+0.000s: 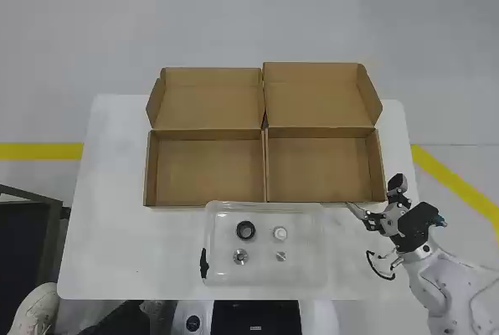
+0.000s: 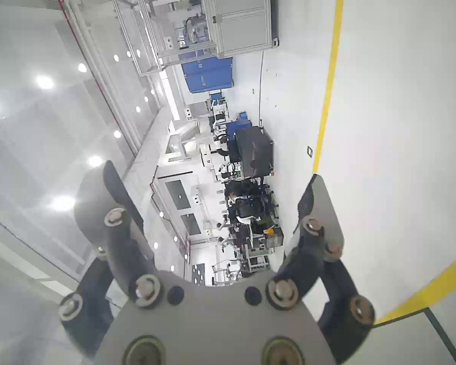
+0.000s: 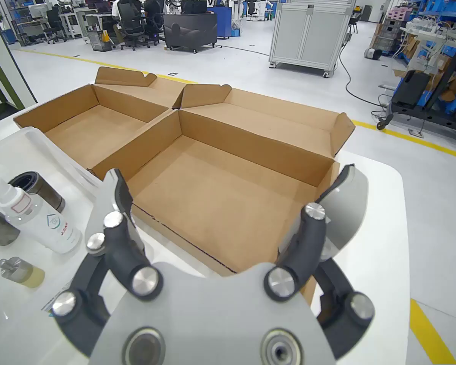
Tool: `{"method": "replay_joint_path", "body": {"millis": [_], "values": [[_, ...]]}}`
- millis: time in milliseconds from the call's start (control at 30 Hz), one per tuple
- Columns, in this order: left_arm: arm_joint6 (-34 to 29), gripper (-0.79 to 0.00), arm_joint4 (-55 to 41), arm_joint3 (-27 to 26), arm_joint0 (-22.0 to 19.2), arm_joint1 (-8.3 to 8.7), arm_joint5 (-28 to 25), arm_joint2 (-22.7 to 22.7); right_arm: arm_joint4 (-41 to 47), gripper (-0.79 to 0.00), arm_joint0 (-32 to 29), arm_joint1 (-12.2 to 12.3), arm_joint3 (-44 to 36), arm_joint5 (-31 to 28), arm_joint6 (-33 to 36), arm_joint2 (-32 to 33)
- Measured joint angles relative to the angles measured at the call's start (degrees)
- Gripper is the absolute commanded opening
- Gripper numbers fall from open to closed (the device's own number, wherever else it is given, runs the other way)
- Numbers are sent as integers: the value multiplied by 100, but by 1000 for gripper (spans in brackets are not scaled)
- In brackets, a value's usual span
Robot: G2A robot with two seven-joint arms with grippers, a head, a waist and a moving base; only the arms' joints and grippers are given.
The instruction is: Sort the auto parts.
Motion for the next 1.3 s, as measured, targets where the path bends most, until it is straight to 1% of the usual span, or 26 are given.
{"method": "replay_joint_path", "body": {"millis": [400, 533, 667, 867, 1033, 1300], "values": [[0, 0, 0, 0, 0, 0, 0, 0, 0, 0, 1, 0, -2, 1, 3, -2], [0, 0, 0, 0, 0, 0, 0, 0, -48, 0, 22, 10, -115, -63, 207, -15], [0, 0, 0, 0, 0, 0, 0, 0, -160, 0, 26, 39, -312, -311, 393, 33], [0, 0, 0, 0, 0, 0, 0, 0, -471, 0, 108, 96, -709, -900, 742, -43], [0, 0, 0, 0, 0, 0, 0, 0, -769, 0, 266, 130, -1014, -1239, 1110, -257], [0, 0, 0, 0, 0, 0, 0, 0, -962, 0, 553, 164, -1181, -1670, 1585, -712]]}}
